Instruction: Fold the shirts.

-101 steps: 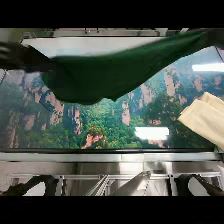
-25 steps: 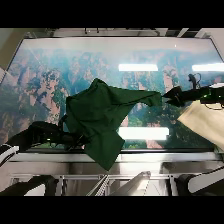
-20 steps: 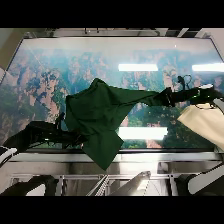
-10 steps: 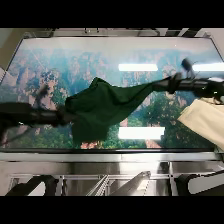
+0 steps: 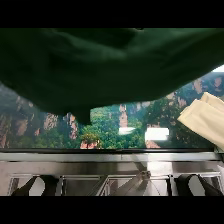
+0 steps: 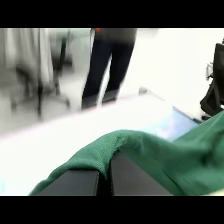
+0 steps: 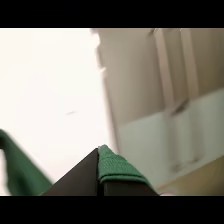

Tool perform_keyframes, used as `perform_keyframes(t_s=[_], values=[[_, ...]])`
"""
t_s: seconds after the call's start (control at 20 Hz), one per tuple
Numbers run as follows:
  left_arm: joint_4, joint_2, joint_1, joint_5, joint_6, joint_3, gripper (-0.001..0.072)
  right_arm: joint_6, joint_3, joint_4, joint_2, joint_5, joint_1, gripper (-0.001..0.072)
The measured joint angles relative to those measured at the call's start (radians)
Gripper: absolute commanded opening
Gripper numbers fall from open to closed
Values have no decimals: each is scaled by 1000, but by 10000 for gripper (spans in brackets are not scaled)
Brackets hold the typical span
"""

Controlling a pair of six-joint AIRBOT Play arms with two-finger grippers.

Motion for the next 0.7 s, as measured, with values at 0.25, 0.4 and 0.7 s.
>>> perform_keyframes(t_s=[0.25, 0.4, 0.7], values=[[176, -165, -306, 34, -27, 135, 23, 92, 33, -242, 143, -145, -59, 19], [351, -254, -425, 27, -6, -32, 24, 165, 19, -432, 32, -155, 28, 20], [456, -604, -441, 9, 81, -205, 24, 233, -40, -723, -455, -186, 288, 19]])
